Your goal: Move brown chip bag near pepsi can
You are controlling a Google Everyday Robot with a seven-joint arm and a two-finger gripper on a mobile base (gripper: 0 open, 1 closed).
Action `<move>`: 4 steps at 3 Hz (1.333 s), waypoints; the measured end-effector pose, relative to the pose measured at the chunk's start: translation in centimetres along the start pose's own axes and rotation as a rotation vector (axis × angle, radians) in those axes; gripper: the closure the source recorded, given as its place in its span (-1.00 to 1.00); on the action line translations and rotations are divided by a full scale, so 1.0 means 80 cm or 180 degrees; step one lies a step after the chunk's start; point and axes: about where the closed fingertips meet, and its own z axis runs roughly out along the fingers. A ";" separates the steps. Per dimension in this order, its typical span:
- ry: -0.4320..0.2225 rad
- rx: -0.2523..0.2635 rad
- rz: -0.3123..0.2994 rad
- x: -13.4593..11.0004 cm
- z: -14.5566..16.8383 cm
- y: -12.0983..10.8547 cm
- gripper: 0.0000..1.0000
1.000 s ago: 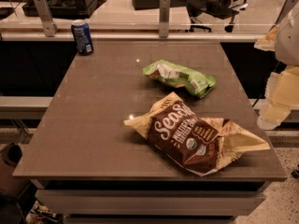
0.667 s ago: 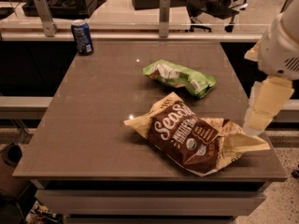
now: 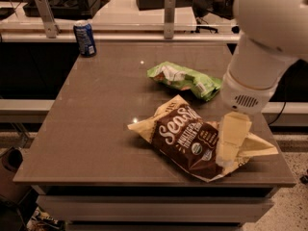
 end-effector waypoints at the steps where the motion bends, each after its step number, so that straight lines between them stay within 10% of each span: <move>1: 0.0142 -0.0113 -0.0002 -0.011 0.012 0.024 -1.00; 2: 0.0160 -0.0187 -0.0129 -0.034 0.019 0.041 -1.00; 4: 0.0124 -0.0147 -0.0135 -0.038 0.018 0.039 -0.16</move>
Offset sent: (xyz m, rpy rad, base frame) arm -0.0321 0.0615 -0.0234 -0.0374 0.1185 0.0917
